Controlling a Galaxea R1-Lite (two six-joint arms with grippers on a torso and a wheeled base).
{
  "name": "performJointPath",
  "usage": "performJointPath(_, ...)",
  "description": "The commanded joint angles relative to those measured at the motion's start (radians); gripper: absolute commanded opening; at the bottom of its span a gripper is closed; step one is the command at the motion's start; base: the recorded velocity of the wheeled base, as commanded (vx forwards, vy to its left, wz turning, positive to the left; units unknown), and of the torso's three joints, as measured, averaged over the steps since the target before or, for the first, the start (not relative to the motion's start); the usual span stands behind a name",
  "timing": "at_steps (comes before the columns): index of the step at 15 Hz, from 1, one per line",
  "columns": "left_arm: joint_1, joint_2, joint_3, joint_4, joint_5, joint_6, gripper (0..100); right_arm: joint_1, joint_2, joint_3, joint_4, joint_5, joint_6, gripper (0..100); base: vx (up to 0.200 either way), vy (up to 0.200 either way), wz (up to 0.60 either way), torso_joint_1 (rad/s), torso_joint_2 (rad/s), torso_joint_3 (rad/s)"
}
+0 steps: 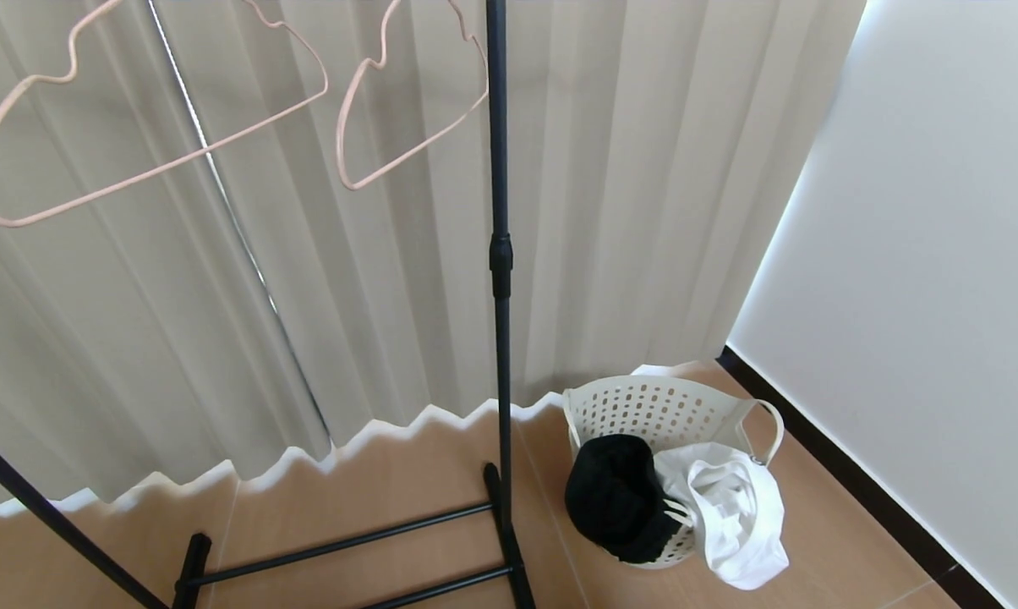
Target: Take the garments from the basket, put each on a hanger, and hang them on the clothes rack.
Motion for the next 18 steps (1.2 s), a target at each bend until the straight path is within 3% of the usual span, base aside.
performJointPath(1,-0.001,0.001,-0.001,0.0,-0.001,-0.001,100,0.001,0.001,0.001,0.0,-0.001,0.0,100,0.0,0.0,0.0,0.0,0.0,0.0)
performJointPath(18,0.001,0.001,-0.001,0.0,-0.001,-0.002,100,0.001,0.001,0.0,0.0,0.001,-0.002,100,0.0,0.0,0.0,0.003,0.0,-0.185)
